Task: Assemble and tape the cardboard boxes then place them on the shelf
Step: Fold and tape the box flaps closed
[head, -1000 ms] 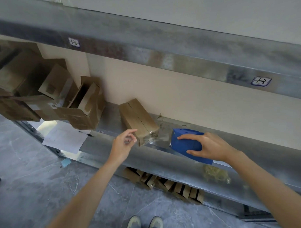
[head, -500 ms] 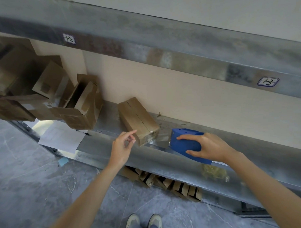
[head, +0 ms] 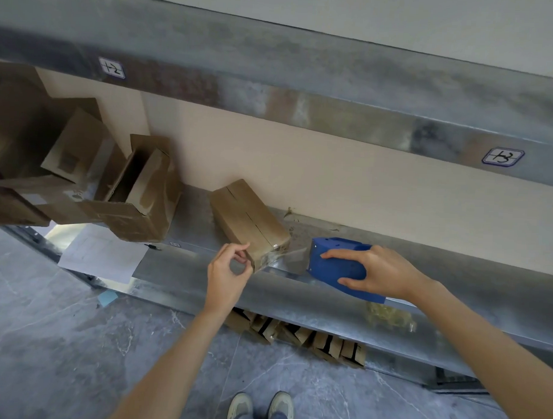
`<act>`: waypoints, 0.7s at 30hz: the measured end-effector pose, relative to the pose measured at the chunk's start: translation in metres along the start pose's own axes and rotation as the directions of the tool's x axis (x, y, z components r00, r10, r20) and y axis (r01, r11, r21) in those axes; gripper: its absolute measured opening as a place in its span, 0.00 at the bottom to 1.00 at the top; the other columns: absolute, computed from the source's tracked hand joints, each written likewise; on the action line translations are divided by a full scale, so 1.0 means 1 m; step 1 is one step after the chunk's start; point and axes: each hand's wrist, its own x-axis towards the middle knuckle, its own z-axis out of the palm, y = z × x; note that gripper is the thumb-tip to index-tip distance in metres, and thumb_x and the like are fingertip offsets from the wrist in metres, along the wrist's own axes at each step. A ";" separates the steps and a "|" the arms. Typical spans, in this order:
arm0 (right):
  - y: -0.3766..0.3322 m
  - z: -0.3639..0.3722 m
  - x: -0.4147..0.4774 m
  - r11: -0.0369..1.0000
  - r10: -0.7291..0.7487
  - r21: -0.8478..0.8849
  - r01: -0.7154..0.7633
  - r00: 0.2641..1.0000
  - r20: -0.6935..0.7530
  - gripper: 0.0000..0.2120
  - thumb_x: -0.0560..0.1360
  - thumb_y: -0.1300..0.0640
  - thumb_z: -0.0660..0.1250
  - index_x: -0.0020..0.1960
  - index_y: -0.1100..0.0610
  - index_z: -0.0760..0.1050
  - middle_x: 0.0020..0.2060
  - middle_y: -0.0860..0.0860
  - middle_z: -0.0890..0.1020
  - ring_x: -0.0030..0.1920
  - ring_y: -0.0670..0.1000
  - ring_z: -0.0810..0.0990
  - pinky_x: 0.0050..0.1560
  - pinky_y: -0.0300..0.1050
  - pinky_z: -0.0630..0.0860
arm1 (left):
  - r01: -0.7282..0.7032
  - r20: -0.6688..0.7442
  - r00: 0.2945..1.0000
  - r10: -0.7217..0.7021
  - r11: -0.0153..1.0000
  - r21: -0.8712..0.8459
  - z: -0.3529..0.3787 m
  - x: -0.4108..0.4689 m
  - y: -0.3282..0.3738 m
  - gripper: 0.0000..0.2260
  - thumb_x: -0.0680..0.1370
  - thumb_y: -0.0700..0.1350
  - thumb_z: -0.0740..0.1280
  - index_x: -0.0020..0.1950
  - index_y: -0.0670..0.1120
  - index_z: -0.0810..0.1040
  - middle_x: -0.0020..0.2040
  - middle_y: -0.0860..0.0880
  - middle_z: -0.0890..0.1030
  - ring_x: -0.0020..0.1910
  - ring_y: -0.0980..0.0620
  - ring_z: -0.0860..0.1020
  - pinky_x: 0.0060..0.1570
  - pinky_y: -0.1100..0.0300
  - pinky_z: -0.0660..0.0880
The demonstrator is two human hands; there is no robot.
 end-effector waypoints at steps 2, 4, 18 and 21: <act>0.001 0.000 0.001 1.000 0.004 0.005 -0.004 1.000 0.000 0.25 0.77 0.43 0.65 0.71 0.30 0.61 0.22 0.49 0.68 0.24 0.48 0.66 0.27 0.36 0.62 | -0.008 -0.006 1.000 0.008 1.000 -0.002 0.000 0.003 -0.003 0.18 0.70 0.29 0.74 0.55 0.44 0.81 0.49 0.50 0.78 0.42 0.55 0.79 0.49 0.69 0.74; 0.002 -0.001 0.003 1.000 0.011 0.006 -0.011 1.000 0.005 0.25 0.77 0.43 0.65 0.71 0.30 0.62 0.22 0.49 0.67 0.24 0.48 0.66 0.27 0.36 0.62 | -0.004 -0.004 1.000 0.004 1.000 -0.015 -0.001 0.005 -0.004 0.16 0.69 0.29 0.74 0.54 0.44 0.81 0.54 0.49 0.75 0.40 0.54 0.80 0.50 0.68 0.76; 0.005 -0.001 0.012 1.000 0.022 0.004 -0.022 0.999 0.026 0.26 0.77 0.42 0.65 0.72 0.30 0.60 0.21 0.48 0.66 0.23 0.48 0.65 0.26 0.36 0.61 | -0.059 -0.074 0.994 0.080 0.966 0.250 0.008 0.006 -0.009 0.14 0.66 0.39 0.77 0.48 0.51 0.80 0.60 0.53 0.73 0.47 0.58 0.76 0.49 0.53 0.67; 0.005 -0.001 0.011 1.000 0.024 -0.002 -0.024 0.999 0.025 0.26 0.77 0.42 0.65 0.72 0.30 0.60 0.21 0.48 0.66 0.23 0.48 0.65 0.26 0.36 0.60 | -0.109 -0.096 0.984 0.147 0.939 0.326 0.009 0.011 -0.009 0.12 0.66 0.38 0.76 0.45 0.50 0.80 0.61 0.53 0.77 0.61 0.52 0.74 0.51 0.53 0.65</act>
